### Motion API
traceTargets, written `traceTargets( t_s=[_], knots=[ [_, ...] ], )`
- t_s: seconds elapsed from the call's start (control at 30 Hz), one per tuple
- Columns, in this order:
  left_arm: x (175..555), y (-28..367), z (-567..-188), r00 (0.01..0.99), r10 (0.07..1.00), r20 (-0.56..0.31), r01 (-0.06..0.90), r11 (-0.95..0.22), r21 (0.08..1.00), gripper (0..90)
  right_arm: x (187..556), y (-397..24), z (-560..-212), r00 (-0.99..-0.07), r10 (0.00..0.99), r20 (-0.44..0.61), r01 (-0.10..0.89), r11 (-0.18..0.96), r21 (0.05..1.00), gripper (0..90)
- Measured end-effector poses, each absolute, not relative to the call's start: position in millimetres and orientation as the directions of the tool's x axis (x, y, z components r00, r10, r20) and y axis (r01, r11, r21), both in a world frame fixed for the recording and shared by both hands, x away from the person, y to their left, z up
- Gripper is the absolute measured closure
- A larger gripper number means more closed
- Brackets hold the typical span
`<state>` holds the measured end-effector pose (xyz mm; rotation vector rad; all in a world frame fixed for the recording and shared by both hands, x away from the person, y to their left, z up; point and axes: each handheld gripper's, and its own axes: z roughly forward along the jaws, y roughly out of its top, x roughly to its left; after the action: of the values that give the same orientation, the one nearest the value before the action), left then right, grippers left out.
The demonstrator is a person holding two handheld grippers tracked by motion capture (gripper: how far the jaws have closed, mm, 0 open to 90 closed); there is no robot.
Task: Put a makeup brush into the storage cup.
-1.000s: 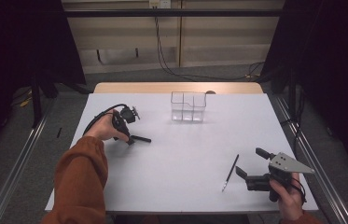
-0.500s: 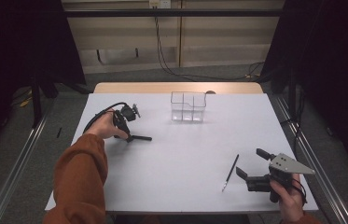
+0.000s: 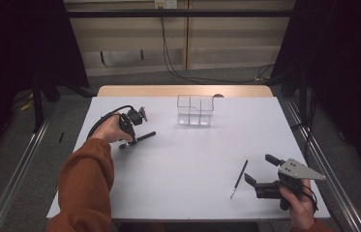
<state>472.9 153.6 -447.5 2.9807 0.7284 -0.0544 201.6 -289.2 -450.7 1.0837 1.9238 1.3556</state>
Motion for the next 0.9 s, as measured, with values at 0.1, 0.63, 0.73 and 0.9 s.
traceTargets(
  t_s=[0.1, 0.63, 0.73, 0.9],
  knots=[
    [472, 153, -447, 0.898, 0.438, -0.044, 0.440, -0.896, 0.056, 75.8, 202, -289, -451, -0.531, 0.847, 0.017, 0.301, 0.169, 0.939, 0.0],
    [469, 165, -443, 0.871, 0.484, -0.082, 0.491, -0.860, 0.139, 76.5, 203, -289, -451, -0.529, 0.849, 0.023, 0.305, 0.165, 0.938, 0.0],
    [468, 167, -442, 0.867, 0.491, -0.086, 0.499, -0.852, 0.157, 76.6, 203, -289, -451, -0.529, 0.849, 0.022, 0.304, 0.165, 0.938, 0.0],
    [467, 173, -435, 0.855, 0.509, -0.100, 0.518, -0.829, 0.211, 76.7, 203, -289, -451, -0.528, 0.849, 0.021, 0.304, 0.166, 0.938, 0.0]
  ],
)
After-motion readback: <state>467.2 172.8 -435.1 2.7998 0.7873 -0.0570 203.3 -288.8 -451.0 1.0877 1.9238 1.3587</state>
